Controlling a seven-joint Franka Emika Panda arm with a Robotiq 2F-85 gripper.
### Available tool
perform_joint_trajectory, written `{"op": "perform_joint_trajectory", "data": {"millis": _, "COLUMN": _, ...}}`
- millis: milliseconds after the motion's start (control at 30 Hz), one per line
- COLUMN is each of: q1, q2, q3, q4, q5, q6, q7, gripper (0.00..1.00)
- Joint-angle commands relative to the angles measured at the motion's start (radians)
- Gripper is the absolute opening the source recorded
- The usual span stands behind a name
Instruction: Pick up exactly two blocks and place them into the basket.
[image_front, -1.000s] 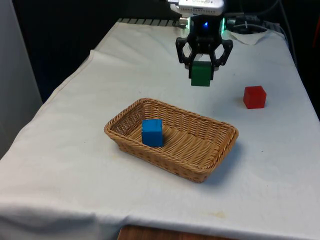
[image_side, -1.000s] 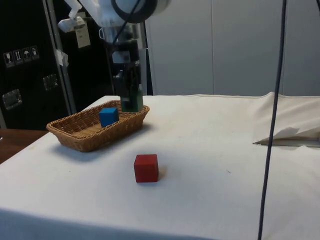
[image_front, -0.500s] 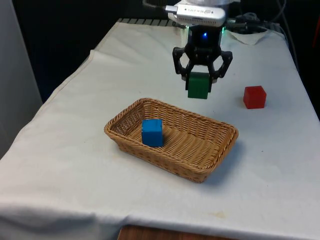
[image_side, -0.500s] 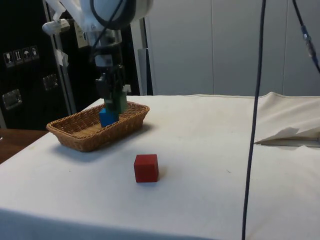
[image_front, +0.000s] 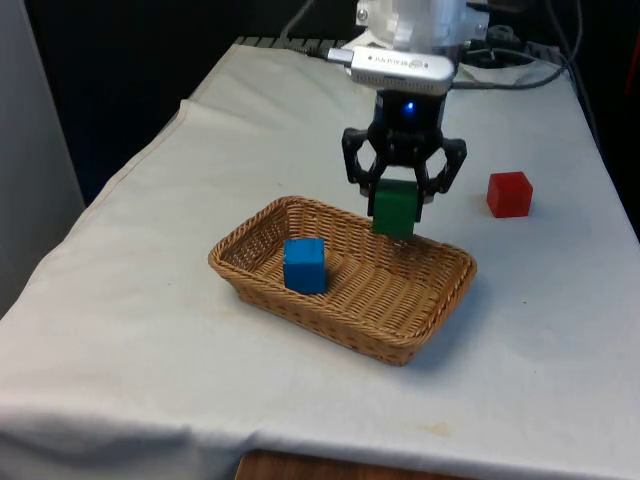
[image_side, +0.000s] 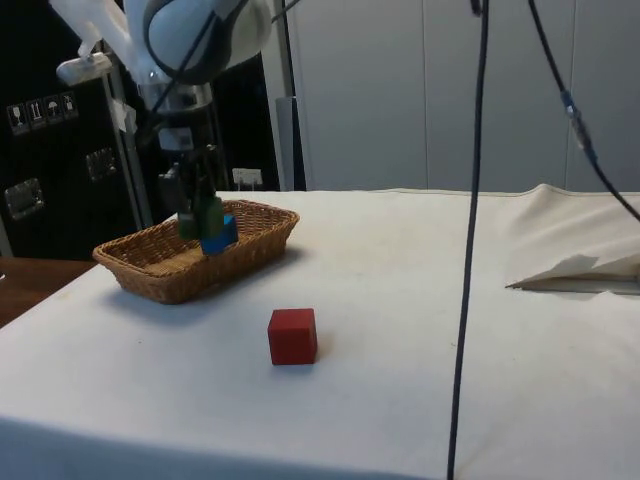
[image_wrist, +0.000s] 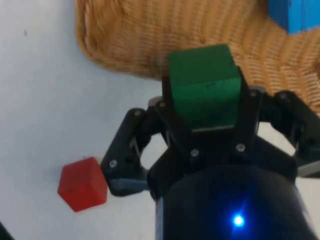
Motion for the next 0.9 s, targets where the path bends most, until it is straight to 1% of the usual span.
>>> {"op": "perform_joint_trajectory", "data": {"millis": 0, "q1": -0.009, "q2": 0.020, "q3": 0.008, "q4": 0.024, "q5": 0.012, "q6": -0.011, "q7": -0.009, "gripper": 0.01}}
{"op": "perform_joint_trajectory", "data": {"millis": 33, "q1": -0.011, "q2": 0.033, "q3": 0.008, "q4": 0.038, "q5": 0.014, "q6": -0.011, "q7": -0.009, "gripper": 0.01}}
{"op": "perform_joint_trajectory", "data": {"millis": 67, "q1": -0.013, "q2": 0.059, "q3": 0.008, "q4": 0.064, "q5": 0.018, "q6": -0.010, "q7": -0.009, "gripper": 0.01}}
{"op": "perform_joint_trajectory", "data": {"millis": 200, "q1": -0.017, "q2": 0.113, "q3": 0.007, "q4": 0.117, "q5": 0.027, "q6": -0.007, "q7": -0.008, "gripper": 0.01}}
{"op": "perform_joint_trajectory", "data": {"millis": 233, "q1": -0.017, "q2": 0.126, "q3": 0.006, "q4": 0.128, "q5": 0.029, "q6": -0.005, "q7": -0.008, "gripper": 0.01}}
{"op": "perform_joint_trajectory", "data": {"millis": 267, "q1": -0.009, "q2": 0.120, "q3": -0.002, "q4": 0.121, "q5": 0.022, "q6": 0.000, "q7": -0.001, "gripper": 0.01}}
{"op": "perform_joint_trajectory", "data": {"millis": 300, "q1": -0.018, "q2": 0.149, "q3": 0.004, "q4": 0.150, "q5": 0.034, "q6": -0.003, "q7": -0.008, "gripper": 0.01}}
{"op": "perform_joint_trajectory", "data": {"millis": 433, "q1": -0.018, "q2": 0.184, "q3": 0.001, "q4": 0.179, "q5": 0.039, "q6": 0.001, "q7": -0.008, "gripper": 0.01}}
{"op": "perform_joint_trajectory", "data": {"millis": 467, "q1": -0.018, "q2": 0.188, "q3": 0.001, "q4": 0.183, "q5": 0.039, "q6": 0.001, "q7": -0.008, "gripper": 0.01}}
{"op": "perform_joint_trajectory", "data": {"millis": 500, "q1": -0.014, "q2": 0.191, "q3": -0.004, "q4": 0.183, "q5": 0.034, "q6": 0.002, "q7": -0.002, "gripper": 0.01}}
{"op": "perform_joint_trajectory", "data": {"millis": 533, "q1": -0.018, "q2": 0.191, "q3": 0.000, "q4": 0.186, "q5": 0.038, "q6": 0.001, "q7": -0.008, "gripper": 0.01}}
{"op": "perform_joint_trajectory", "data": {"millis": 800, "q1": -0.017, "q2": 0.201, "q3": 0.001, "q4": 0.187, "q5": 0.038, "q6": 0.007, "q7": -0.009, "gripper": 0.01}}
{"op": "perform_joint_trajectory", "data": {"millis": 833, "q1": -0.014, "q2": 0.198, "q3": -0.004, "q4": 0.185, "q5": 0.034, "q6": 0.003, "q7": -0.003, "gripper": 0.01}}
{"op": "perform_joint_trajectory", "data": {"millis": 867, "q1": -0.018, "q2": 0.201, "q3": 0.001, "q4": 0.187, "q5": 0.038, "q6": 0.007, "q7": -0.010, "gripper": 0.01}}
